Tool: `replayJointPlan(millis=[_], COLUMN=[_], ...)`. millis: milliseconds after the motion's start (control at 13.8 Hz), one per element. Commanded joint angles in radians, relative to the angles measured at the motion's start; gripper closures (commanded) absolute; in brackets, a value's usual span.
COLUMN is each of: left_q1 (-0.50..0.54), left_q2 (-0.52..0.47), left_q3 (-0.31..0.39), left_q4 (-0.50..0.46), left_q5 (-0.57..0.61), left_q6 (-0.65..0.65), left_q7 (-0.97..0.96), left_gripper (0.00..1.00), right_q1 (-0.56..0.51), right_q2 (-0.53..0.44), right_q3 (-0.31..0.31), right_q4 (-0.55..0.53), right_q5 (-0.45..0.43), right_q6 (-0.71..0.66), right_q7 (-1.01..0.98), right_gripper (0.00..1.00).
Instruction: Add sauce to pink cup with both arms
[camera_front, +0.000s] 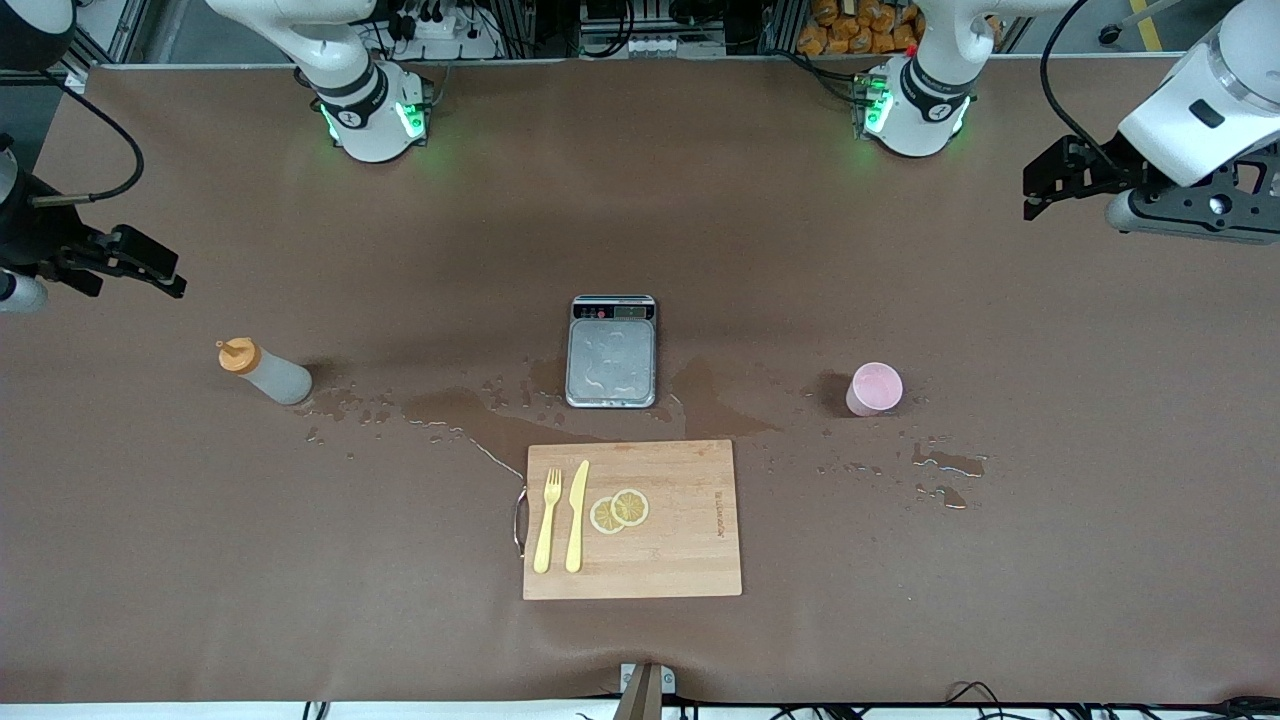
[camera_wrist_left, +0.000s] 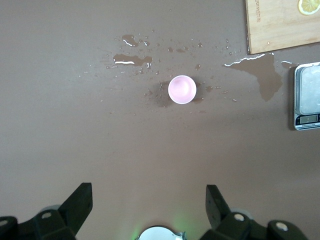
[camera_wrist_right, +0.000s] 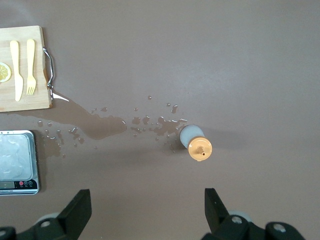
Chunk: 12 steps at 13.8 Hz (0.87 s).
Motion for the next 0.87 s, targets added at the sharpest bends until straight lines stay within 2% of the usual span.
replayJointPlan(millis=[0, 434, 796], left_q1=[0.005, 0.004, 0.001], left_q2=[0.007, 0.036, 0.105], left_q3=[-0.003, -0.003, -0.007], left_q4=[0.021, 0.019, -0.021], left_q5=[-0.017, -0.032, -0.035], left_q6=[-0.026, -0.026, -0.02], left_q7=[-0.001, -0.004, -0.023], left_gripper=[0.0, 0.0, 0.0], right_q1=[-0.016, -0.078, -0.166], right_q2=[0.019, 0.084, 0.148], right_q3=[0.002, -0.001, -0.001], right_q4=[0.017, 0.023, 0.025], right_q5=[0.001, -0.002, -0.007], right_q6=[-0.007, -0.004, 0.029], right_q7=[-0.003, -0.007, -0.015], right_gripper=[0.0, 0.0, 0.0])
